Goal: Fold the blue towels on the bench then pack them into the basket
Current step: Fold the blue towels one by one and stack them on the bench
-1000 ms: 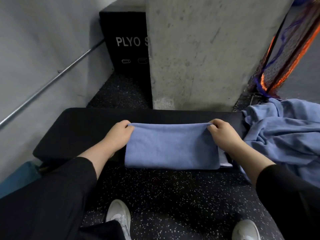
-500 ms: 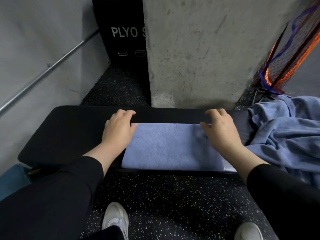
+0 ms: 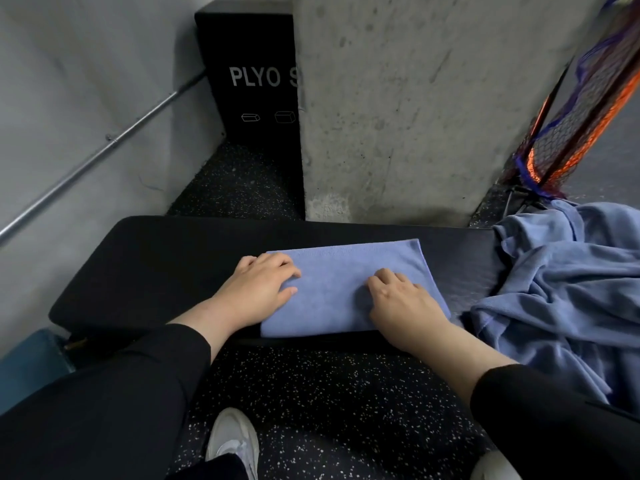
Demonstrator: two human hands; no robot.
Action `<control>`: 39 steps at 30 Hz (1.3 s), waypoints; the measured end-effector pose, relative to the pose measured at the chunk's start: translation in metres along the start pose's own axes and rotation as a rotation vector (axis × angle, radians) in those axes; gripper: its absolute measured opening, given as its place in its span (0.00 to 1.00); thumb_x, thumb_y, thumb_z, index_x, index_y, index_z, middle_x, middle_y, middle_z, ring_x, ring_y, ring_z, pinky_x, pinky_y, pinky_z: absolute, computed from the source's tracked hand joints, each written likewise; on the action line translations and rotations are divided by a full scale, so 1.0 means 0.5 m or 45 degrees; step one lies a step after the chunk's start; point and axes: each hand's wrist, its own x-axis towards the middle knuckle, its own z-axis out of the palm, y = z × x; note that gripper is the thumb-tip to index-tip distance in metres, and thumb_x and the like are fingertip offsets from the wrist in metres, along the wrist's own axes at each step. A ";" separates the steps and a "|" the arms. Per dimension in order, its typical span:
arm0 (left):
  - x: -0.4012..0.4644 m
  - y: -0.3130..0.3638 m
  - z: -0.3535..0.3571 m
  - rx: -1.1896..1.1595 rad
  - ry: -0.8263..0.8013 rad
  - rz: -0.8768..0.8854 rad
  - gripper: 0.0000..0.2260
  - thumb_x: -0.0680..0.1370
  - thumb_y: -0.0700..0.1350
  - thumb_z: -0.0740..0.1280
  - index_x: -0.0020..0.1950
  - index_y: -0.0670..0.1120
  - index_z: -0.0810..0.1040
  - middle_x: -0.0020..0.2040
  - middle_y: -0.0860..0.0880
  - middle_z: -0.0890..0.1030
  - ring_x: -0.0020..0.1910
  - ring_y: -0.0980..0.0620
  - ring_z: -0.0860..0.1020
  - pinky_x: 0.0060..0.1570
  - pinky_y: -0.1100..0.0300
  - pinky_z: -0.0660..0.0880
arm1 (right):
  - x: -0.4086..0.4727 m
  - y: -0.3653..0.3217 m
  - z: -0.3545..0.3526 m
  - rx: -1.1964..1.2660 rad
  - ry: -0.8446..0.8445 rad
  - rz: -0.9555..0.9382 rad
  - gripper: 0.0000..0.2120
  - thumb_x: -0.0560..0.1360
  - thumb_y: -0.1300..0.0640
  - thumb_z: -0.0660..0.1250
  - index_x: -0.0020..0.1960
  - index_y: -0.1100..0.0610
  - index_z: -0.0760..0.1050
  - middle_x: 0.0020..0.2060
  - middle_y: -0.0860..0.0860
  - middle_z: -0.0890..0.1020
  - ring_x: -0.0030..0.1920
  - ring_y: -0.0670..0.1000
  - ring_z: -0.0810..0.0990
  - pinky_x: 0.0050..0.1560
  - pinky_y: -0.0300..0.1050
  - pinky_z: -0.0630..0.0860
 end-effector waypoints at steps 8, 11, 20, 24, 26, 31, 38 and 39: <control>-0.003 0.004 -0.008 -0.041 -0.031 -0.013 0.11 0.84 0.53 0.59 0.64 0.58 0.76 0.60 0.62 0.73 0.58 0.58 0.71 0.64 0.54 0.63 | 0.046 0.044 0.002 -0.046 0.102 0.087 0.20 0.79 0.57 0.56 0.69 0.49 0.71 0.70 0.49 0.70 0.66 0.54 0.71 0.65 0.61 0.64; -0.003 -0.001 -0.007 -0.041 0.032 -0.021 0.10 0.84 0.51 0.60 0.63 0.58 0.76 0.60 0.61 0.73 0.58 0.58 0.71 0.65 0.54 0.64 | 0.036 -0.003 -0.011 0.070 0.200 0.008 0.16 0.79 0.48 0.54 0.58 0.49 0.77 0.55 0.49 0.77 0.52 0.56 0.77 0.49 0.51 0.73; -0.015 -0.006 -0.017 -0.069 -0.085 -0.014 0.11 0.83 0.54 0.61 0.61 0.61 0.80 0.53 0.61 0.74 0.55 0.58 0.70 0.65 0.52 0.64 | 0.012 -0.024 0.019 0.161 0.098 -0.024 0.17 0.81 0.39 0.56 0.62 0.47 0.74 0.64 0.44 0.74 0.67 0.50 0.72 0.73 0.62 0.59; -0.042 0.008 -0.022 -0.149 -0.232 0.178 0.12 0.83 0.55 0.62 0.63 0.62 0.81 0.53 0.63 0.75 0.54 0.62 0.70 0.63 0.58 0.64 | 0.027 0.040 0.018 0.118 0.119 0.018 0.13 0.82 0.47 0.58 0.62 0.46 0.76 0.68 0.43 0.73 0.70 0.49 0.70 0.74 0.68 0.51; -0.049 0.011 -0.022 -0.117 -0.219 0.228 0.12 0.82 0.57 0.63 0.63 0.61 0.80 0.54 0.62 0.74 0.55 0.62 0.69 0.63 0.59 0.64 | 0.019 0.049 0.019 0.150 0.182 -0.051 0.13 0.81 0.50 0.61 0.62 0.46 0.78 0.66 0.46 0.74 0.68 0.52 0.72 0.72 0.69 0.55; -0.058 -0.002 -0.022 -0.005 -0.167 0.234 0.13 0.81 0.59 0.64 0.65 0.61 0.77 0.58 0.62 0.68 0.57 0.61 0.67 0.65 0.57 0.65 | -0.037 0.048 0.021 0.301 0.225 -0.495 0.15 0.79 0.39 0.59 0.56 0.45 0.79 0.54 0.43 0.77 0.54 0.50 0.77 0.55 0.49 0.71; -0.063 0.023 -0.018 0.053 -0.107 0.331 0.19 0.79 0.65 0.61 0.66 0.58 0.76 0.66 0.59 0.69 0.67 0.58 0.65 0.72 0.55 0.60 | -0.083 0.049 0.049 0.220 0.154 -0.609 0.18 0.73 0.45 0.64 0.59 0.51 0.74 0.61 0.46 0.75 0.59 0.50 0.77 0.65 0.50 0.74; -0.064 0.032 -0.016 0.071 -0.118 0.348 0.22 0.79 0.66 0.60 0.69 0.58 0.75 0.68 0.59 0.68 0.70 0.57 0.64 0.74 0.55 0.58 | -0.086 0.047 0.050 0.252 0.206 -0.603 0.13 0.74 0.50 0.65 0.56 0.52 0.76 0.60 0.47 0.77 0.56 0.52 0.79 0.61 0.49 0.76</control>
